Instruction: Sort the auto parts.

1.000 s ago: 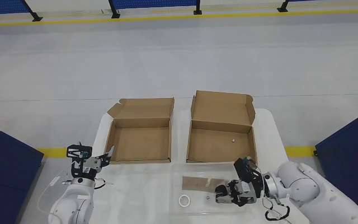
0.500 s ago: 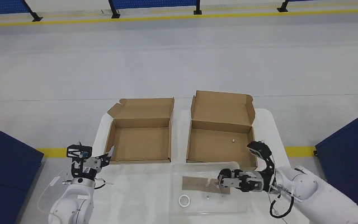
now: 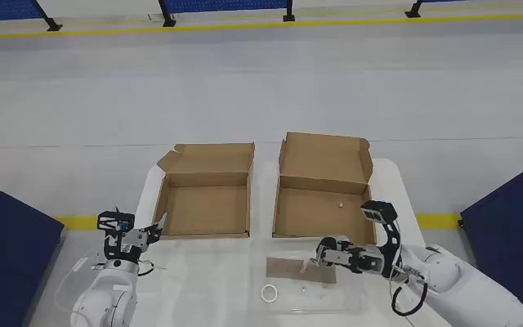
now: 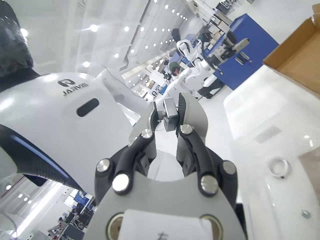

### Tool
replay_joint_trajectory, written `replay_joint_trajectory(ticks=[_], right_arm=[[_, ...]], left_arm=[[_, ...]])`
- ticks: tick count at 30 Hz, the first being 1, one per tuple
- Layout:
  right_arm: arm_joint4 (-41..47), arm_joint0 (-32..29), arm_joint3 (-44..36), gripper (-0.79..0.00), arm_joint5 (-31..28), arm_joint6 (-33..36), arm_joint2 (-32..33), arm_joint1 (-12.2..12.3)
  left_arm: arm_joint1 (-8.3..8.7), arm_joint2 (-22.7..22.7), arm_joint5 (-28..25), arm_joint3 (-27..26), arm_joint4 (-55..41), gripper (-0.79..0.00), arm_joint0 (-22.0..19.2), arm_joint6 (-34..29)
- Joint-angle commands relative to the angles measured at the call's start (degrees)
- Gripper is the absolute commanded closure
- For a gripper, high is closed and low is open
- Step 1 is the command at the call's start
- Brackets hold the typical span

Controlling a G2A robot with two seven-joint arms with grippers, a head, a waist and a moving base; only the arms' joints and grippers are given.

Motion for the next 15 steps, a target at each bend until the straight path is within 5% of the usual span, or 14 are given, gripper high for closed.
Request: replay_joint_trajectory(ticks=[1, 7, 15], right_arm=[[5.9, 0.2, -0.7, 0.0, 1.5, 2.6, 0.6, 0.0], [15.0, 1.0, -2.5, 0.0, 6.8, 8.3, 4.8, 0.4], [16.5, -0.3, -6.0, 0.0, 10.2, 8.9, 9.6, 0.8]], left_arm=[[0.0, 0.0, 0.0, 0.0, 0.0, -0.785, 0.0, 0.0], [0.0, 0.0, 0.0, 0.0, 0.0, -0.785, 0.0, 0.0], [0.0, 0.0, 0.0, 0.0, 0.0, -0.785, 0.0, 0.0]])
